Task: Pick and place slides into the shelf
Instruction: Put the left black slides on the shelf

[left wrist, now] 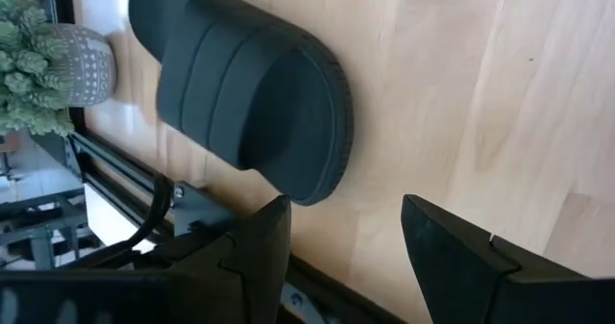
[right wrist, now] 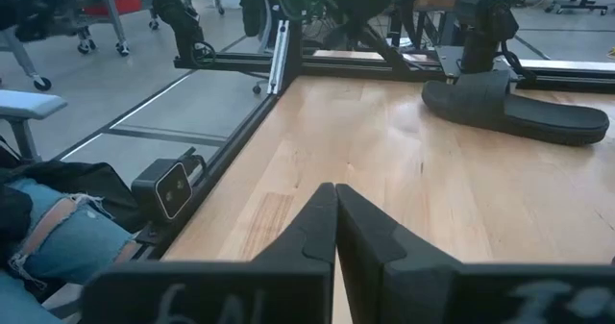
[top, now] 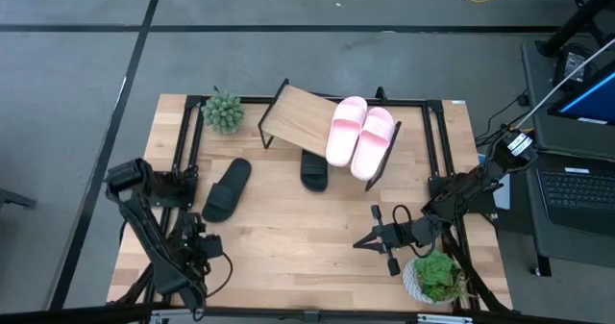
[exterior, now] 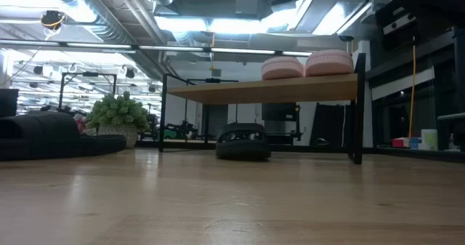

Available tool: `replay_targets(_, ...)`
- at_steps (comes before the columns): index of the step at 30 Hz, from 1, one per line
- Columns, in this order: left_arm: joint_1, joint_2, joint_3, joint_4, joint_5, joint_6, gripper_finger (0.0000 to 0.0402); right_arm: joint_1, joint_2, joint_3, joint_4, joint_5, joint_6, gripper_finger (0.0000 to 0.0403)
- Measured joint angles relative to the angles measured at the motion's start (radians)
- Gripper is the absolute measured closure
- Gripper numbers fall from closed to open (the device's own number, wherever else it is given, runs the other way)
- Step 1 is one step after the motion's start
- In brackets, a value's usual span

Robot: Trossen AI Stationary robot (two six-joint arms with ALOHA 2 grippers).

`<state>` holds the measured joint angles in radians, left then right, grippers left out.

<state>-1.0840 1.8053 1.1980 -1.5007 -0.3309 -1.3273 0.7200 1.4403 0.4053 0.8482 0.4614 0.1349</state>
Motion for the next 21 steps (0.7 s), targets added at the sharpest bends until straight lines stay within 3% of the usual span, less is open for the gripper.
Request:
replay_targets(9, 0.005, 0.036, 0.0, 0.103, -0.002, 0.002, 0.0211, 0.0, 0.0, 0.0, 0.0, 0.0, 0.014, 0.0391)
replay_targets(21, 0.006, 0.035, -0.01, 0.103, -0.035, 0.025, 0.0211, 0.0, 0.0, 0.0, 0.0, 0.0, 0.013, 0.0391)
